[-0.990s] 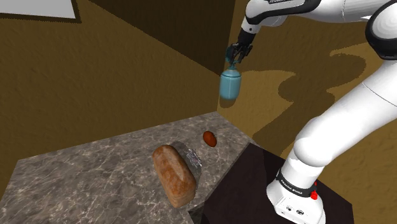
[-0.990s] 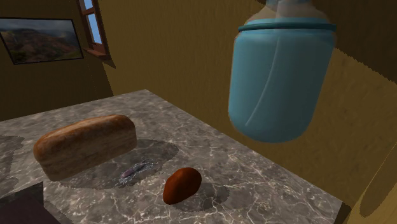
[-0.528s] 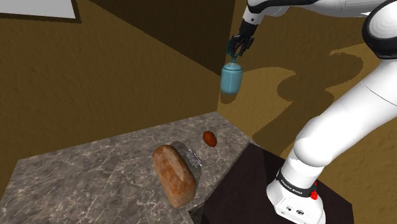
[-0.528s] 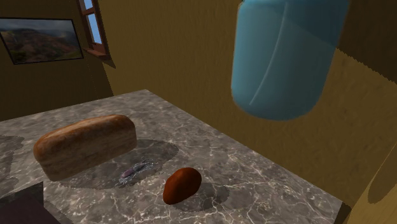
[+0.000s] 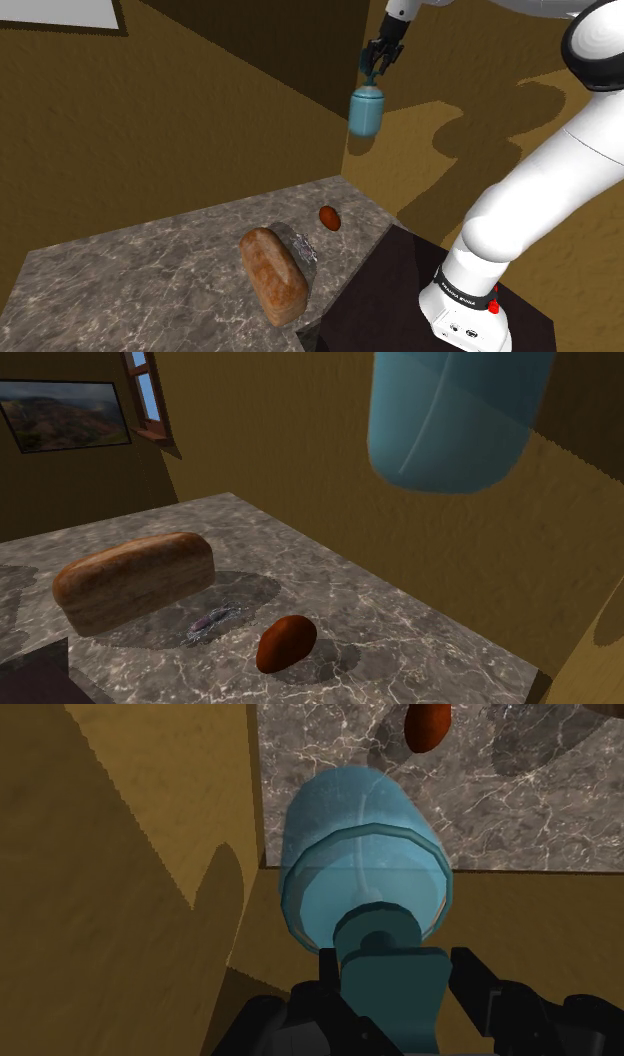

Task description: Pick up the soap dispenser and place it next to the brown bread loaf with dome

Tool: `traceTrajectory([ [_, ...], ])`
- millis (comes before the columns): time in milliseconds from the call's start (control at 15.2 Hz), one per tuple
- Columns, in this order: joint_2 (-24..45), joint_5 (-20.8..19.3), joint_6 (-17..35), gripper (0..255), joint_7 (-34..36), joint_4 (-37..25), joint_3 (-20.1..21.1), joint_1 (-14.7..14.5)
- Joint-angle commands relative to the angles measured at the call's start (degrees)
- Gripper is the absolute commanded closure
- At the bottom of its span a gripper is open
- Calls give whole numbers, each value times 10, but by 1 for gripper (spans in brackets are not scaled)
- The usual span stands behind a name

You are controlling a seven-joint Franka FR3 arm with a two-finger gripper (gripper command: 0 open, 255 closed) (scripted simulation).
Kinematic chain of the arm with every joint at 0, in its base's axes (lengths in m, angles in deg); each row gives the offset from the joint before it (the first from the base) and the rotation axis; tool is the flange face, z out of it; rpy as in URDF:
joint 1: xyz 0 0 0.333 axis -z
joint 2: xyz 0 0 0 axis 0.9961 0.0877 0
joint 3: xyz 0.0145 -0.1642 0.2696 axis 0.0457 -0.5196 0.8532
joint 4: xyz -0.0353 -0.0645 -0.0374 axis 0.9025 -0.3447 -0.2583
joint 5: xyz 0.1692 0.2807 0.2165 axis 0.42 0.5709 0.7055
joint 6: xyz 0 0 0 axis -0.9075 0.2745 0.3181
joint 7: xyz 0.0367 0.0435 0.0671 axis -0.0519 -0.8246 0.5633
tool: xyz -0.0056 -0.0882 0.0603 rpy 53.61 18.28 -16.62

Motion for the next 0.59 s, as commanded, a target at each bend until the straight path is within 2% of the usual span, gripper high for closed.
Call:
traceTrajectory([
  [0, 6, 2, -14, 255, -1, -21, -1, -1],
  [330, 24, 7, -55, 255, -5, -78, -2, -2],
  [528, 12, 1, -46, 255, 25, -57, 19, -10],
])
